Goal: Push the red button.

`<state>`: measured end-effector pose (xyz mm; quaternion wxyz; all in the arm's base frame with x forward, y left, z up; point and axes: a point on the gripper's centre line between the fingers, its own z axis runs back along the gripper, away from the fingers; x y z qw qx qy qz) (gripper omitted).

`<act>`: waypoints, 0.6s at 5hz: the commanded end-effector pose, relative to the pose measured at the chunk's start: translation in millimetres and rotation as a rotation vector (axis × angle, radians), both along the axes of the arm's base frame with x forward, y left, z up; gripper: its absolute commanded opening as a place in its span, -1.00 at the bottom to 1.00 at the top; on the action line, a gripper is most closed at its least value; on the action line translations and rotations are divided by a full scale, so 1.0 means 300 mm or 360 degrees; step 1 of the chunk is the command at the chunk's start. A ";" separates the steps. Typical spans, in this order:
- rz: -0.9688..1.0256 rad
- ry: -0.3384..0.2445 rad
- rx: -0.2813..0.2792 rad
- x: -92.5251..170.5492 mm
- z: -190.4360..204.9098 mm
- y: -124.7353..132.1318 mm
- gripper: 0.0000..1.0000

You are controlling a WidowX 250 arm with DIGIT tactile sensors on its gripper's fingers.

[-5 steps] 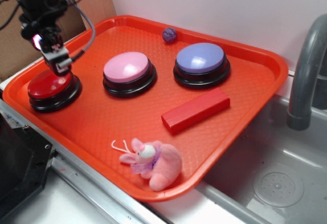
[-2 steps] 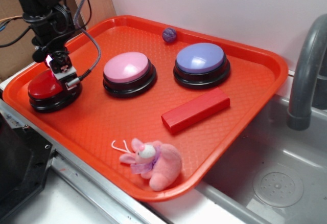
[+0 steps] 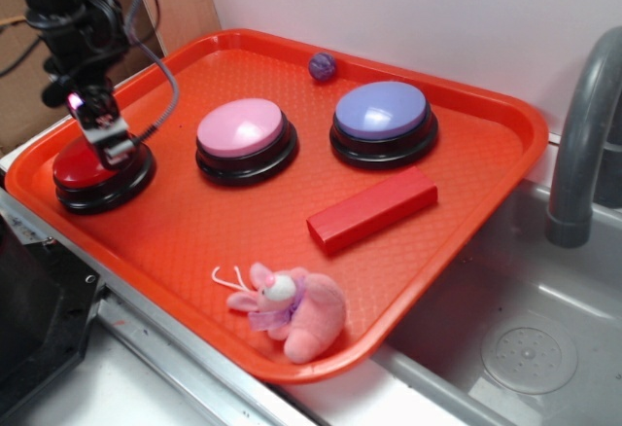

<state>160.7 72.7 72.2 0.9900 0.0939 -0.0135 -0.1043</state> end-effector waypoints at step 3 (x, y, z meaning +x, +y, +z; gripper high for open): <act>0.0068 0.0000 -0.0004 0.042 0.202 0.014 1.00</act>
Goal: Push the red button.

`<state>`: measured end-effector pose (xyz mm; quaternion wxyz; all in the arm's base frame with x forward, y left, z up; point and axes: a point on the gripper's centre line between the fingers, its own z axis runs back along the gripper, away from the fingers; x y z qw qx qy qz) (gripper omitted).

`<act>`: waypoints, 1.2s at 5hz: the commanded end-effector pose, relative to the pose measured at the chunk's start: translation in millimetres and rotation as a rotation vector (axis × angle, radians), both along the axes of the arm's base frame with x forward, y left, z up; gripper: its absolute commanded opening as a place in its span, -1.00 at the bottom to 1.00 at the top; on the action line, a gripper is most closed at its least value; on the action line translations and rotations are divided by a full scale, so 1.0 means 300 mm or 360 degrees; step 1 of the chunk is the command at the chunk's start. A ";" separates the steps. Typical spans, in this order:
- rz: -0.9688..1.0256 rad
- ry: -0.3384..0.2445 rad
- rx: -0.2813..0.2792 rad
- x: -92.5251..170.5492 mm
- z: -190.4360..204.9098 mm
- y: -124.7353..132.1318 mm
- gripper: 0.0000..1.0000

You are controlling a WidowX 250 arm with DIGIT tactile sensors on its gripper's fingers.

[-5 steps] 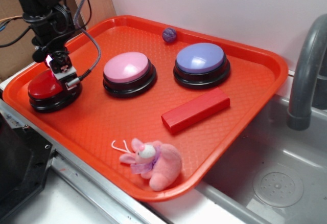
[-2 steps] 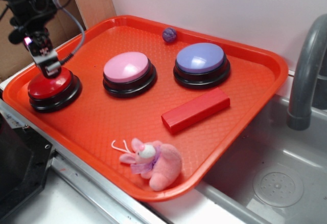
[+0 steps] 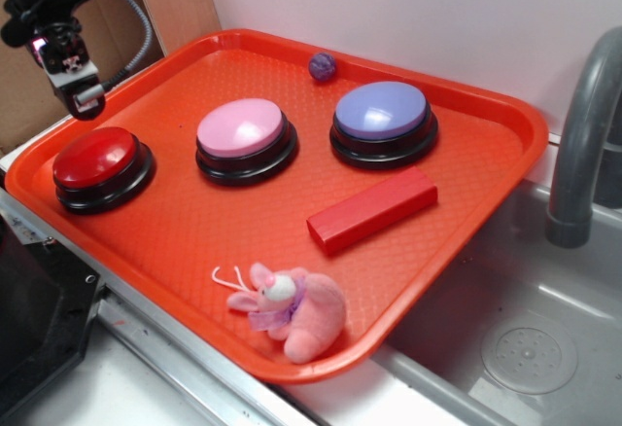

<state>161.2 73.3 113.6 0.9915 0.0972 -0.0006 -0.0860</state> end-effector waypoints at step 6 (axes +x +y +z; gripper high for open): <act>0.0231 -0.0067 -0.0129 0.001 0.169 0.047 1.00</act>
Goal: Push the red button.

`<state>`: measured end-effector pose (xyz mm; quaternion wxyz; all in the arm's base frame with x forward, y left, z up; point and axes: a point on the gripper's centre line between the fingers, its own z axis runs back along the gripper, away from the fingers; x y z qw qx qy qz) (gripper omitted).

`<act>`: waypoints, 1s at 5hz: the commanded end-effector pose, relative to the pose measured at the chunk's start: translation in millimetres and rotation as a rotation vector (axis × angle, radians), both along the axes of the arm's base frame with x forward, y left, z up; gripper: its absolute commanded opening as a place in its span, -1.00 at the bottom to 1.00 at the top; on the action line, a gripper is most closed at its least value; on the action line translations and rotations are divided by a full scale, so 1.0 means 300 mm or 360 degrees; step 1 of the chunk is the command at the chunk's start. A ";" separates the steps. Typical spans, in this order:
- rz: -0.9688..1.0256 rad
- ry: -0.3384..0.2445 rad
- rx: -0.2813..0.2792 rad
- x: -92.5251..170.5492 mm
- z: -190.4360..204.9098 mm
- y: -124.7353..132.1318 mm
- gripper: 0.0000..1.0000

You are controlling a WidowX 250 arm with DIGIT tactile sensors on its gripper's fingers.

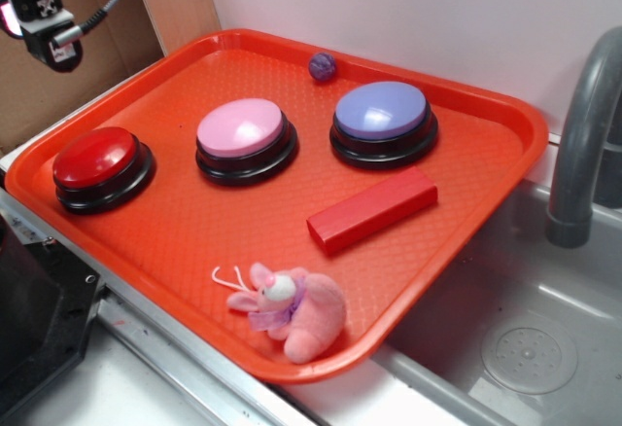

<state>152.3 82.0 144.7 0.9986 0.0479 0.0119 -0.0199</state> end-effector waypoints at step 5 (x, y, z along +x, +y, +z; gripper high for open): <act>0.0048 -0.0124 0.0023 0.030 0.112 0.014 1.00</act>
